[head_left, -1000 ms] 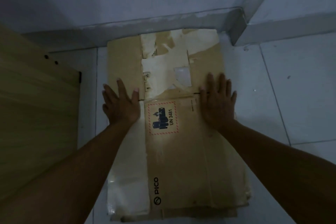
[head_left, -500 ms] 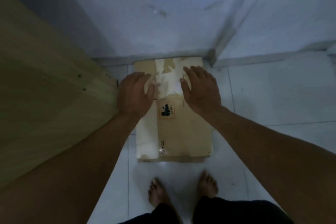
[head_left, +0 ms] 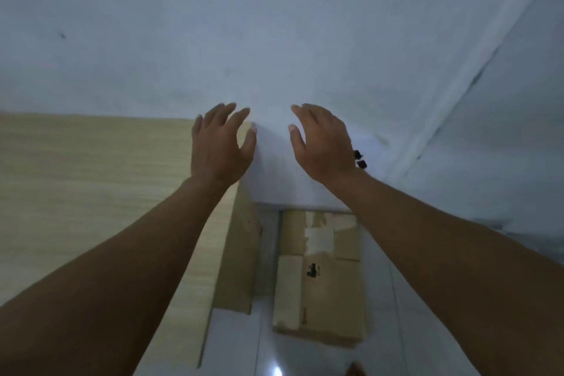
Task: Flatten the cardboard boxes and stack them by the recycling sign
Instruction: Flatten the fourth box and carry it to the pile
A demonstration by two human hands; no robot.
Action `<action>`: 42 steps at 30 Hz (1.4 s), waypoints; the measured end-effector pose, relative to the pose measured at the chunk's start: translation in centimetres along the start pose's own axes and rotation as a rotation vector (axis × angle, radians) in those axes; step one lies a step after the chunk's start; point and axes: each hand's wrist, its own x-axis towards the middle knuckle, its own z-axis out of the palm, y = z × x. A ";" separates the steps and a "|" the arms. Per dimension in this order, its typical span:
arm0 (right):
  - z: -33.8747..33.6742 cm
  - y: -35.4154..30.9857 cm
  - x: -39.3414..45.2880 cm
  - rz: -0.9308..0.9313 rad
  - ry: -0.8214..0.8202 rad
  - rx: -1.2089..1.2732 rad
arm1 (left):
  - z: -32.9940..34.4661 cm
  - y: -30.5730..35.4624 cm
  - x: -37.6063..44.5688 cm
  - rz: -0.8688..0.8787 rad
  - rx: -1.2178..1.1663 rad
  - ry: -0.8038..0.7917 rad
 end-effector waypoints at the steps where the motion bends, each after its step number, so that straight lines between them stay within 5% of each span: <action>1: -0.7 -2.3 1.0 -0.012 -0.002 -0.002 | -2.5 -1.0 0.5 -0.004 0.016 0.021; 13: -1.2 -29.6 2.9 0.049 -0.092 0.010 | -23.7 -17.6 -4.5 -0.044 0.091 0.093; 42: 29.2 -70.7 17.1 0.044 -0.147 -0.023 | -36.8 -70.9 -3.5 -0.139 0.084 0.011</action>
